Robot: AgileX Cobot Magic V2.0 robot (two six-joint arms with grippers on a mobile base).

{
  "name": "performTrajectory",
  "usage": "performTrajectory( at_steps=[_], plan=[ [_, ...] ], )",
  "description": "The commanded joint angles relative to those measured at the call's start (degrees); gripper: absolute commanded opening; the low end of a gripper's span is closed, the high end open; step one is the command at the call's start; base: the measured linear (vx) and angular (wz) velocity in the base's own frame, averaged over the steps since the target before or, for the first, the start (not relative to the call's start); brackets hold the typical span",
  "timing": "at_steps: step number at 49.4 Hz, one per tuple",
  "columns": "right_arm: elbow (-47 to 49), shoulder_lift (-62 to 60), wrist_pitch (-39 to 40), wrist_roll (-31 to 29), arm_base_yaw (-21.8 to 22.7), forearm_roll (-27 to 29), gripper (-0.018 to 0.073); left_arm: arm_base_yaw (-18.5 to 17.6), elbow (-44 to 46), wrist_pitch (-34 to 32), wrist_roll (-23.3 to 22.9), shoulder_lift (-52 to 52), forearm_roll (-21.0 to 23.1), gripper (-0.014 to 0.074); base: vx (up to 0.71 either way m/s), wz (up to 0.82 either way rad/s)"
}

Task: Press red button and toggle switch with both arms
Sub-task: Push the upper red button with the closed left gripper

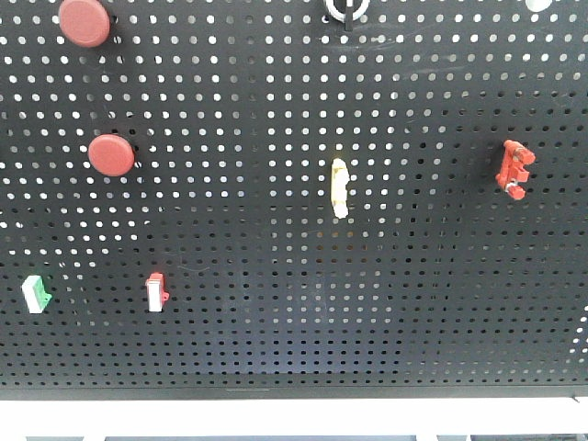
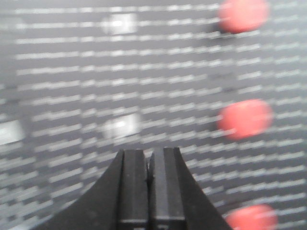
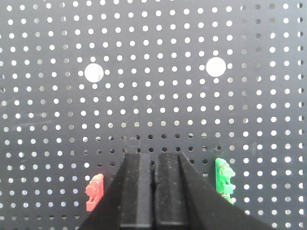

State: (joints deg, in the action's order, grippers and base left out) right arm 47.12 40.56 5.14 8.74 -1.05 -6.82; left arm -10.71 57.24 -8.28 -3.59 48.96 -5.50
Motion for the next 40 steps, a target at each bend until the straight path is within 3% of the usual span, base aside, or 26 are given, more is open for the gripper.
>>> performTrajectory(
  at_steps=[1, 13, 26, 40],
  plan=[
    [1.8, 0.3, 4.7, 0.2, 0.1, -0.2, -0.0003, -4.3, 5.1, -4.8, -0.3, 3.2, -0.8, 0.0002, 0.00, 0.00],
    [1.8, 0.3, 4.7, 0.2, 0.1, -0.2, -0.0003, -9.4, 15.1, -2.2, -0.5, 12.5, -1.0, 0.0002, 0.00, 0.00],
    [1.8, 0.3, 4.1, 0.2, 0.1, -0.2, -0.0003, -9.3, 21.4, -1.0, -0.5, 19.7, -0.8, 0.0002, 0.00, 0.00],
    [1.8, 0.3, 4.1, 0.2, 0.1, -0.2, -0.0003, -9.3, 22.7, -1.7, -0.5, 24.3, -0.8, 0.0002, 0.00, 0.00]
  ],
)
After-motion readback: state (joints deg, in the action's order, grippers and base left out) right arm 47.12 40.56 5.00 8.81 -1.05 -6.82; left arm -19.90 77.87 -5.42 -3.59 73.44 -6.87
